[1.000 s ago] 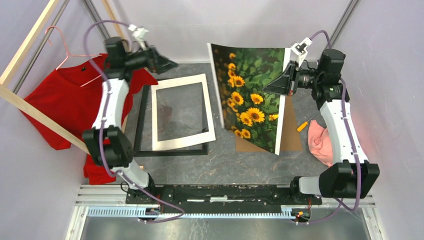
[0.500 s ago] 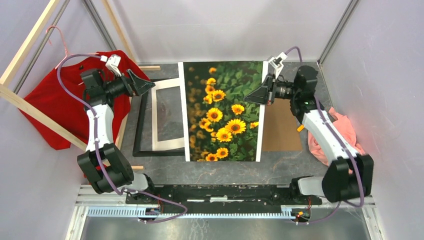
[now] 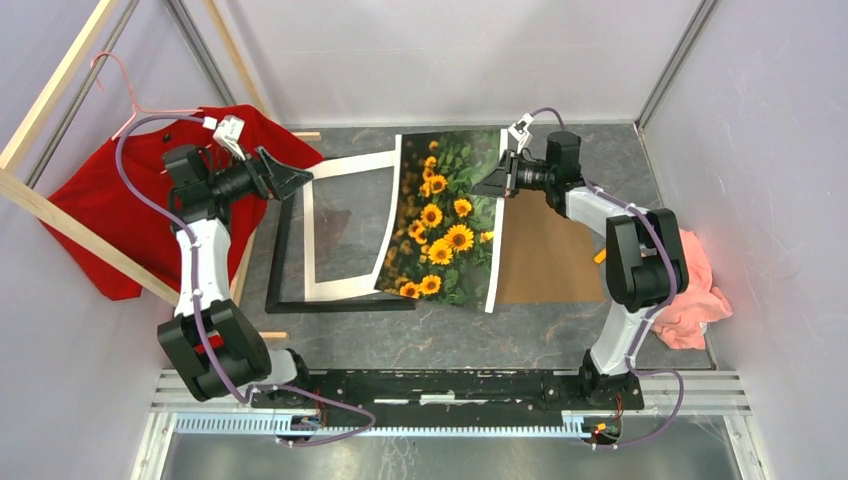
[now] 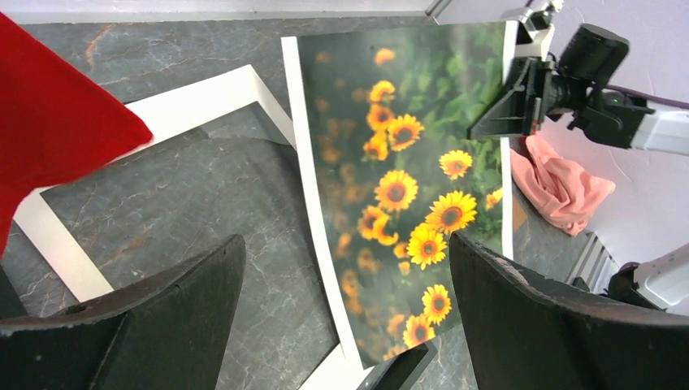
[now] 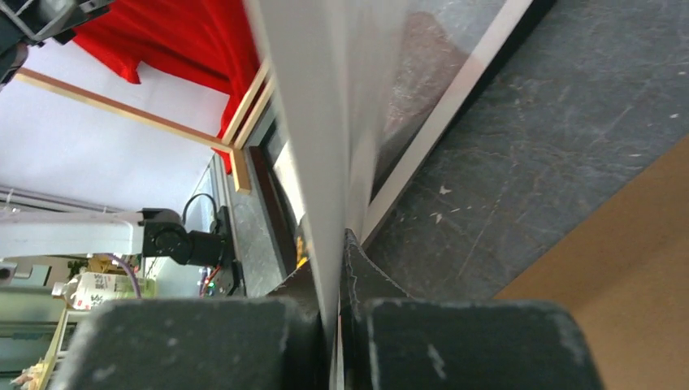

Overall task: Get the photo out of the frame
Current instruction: Place the photo in the photo frame.

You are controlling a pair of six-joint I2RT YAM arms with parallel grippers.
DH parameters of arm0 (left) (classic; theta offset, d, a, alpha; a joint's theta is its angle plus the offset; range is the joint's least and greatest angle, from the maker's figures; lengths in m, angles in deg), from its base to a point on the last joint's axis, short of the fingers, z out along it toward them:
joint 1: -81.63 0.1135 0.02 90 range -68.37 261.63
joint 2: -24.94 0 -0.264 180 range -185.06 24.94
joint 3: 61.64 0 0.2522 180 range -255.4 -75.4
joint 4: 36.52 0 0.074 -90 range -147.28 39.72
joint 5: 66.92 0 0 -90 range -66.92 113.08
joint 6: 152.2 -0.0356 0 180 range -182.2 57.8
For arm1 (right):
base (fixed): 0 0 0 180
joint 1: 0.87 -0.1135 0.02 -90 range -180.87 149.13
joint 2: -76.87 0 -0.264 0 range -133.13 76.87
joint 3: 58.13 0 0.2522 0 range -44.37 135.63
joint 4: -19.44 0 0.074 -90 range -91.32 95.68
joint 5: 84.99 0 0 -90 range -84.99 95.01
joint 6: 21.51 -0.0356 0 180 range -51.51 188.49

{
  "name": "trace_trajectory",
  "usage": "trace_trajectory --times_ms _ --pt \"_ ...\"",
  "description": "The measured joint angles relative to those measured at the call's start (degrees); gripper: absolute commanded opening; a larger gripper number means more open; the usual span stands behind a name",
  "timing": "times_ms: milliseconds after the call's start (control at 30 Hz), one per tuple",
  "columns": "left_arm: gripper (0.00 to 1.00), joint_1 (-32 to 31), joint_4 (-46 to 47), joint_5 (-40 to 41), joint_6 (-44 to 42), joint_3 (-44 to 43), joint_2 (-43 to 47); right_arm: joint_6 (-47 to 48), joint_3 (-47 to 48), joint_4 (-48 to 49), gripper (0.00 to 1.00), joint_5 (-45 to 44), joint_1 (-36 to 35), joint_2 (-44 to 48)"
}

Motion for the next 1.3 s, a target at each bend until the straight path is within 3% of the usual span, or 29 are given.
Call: trace_trajectory --times_ms 333,533,700,800,900,1067,1100,1300 --pt "1.00 0.0 0.2 -1.4 0.0 0.4 0.9 6.4 10.3 -6.6 0.06 -1.4 -0.5 -10.7" --pt "1.00 0.0 0.4 -1.5 0.0 0.7 1.1 8.5 15.0 -10.2 0.31 -1.4 -0.7 -16.0" --pt "1.00 0.0 0.5 -1.6 0.0 1.0 1.2 9.8 17.4 -13.0 0.35 -1.6 -0.7 -19.6" --pt "1.00 0.0 0.5 -1.6 0.0 1.0 1.2 10.9 18.4 -15.0 0.50 -2.1 -0.7 -21.1" --pt "1.00 0.0 0.5 -1.8 0.0 1.0 1.2 12.9 19.5 -18.4 0.59 -3.3 -0.5 -22.1" --pt "1.00 0.0 0.5 -2.5 0.0 1.0 1.2 16.7 21.5 -23.5 0.86 -6.5 0.5 -22.3" --pt "1.00 0.0 0.5 -2.5 0.0 1.0 1.2 18.2 22.0 -24.9 0.97 -8.0 0.7 -22.3" --pt "1.00 0.0 0.4 -2.5 0.0 1.0 1.2 23.6 22.4 -31.7 0.98 -15.3 3.5 -20.7"
